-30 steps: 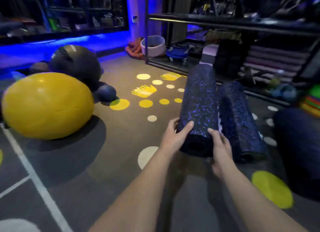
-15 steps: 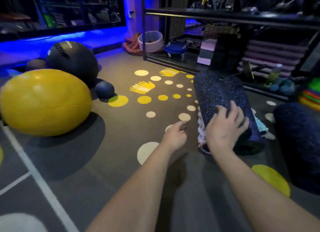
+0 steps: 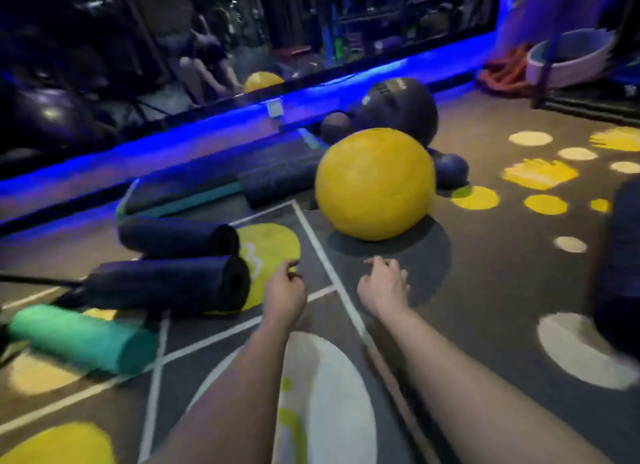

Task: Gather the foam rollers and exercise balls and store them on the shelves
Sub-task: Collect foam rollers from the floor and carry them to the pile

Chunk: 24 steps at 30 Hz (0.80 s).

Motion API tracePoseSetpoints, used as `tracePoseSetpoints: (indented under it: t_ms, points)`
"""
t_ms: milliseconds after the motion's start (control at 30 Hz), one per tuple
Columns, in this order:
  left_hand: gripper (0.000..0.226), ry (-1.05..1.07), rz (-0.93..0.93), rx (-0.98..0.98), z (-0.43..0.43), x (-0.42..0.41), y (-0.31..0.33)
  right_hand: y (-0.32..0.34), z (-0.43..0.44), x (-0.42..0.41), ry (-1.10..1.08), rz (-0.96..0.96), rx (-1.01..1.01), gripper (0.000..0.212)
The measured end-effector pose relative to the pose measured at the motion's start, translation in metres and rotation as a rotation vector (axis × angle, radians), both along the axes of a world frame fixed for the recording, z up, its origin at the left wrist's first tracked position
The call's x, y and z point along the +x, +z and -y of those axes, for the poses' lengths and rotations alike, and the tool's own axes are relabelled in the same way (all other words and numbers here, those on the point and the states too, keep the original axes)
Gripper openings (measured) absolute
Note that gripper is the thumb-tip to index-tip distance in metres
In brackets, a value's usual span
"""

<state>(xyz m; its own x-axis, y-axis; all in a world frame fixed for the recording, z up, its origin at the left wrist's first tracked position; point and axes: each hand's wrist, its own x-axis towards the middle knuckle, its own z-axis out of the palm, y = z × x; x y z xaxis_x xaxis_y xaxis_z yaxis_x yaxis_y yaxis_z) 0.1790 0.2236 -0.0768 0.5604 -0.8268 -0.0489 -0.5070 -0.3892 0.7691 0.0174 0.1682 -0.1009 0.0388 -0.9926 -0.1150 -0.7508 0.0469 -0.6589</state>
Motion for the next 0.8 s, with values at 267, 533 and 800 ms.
tracePoseSetpoints:
  t_ms: [267, 533, 800]
  points:
    - [0.036, 0.251, 0.151, 0.135, -0.039, 0.232, -0.043, -0.050, -0.039, 0.175, 0.533, -0.148, -0.083, 0.051]
    - [0.042, 0.420, -0.469, -0.024, -0.019, 0.264, -0.100, -0.049, 0.004, 0.301, 0.694, -0.279, -0.096, 0.097]
    - [0.068, 0.533, -1.126, -0.131, -0.007, 0.279, -0.114, -0.054, 0.045, 0.358, 0.485, 0.191, 0.240, 0.128]
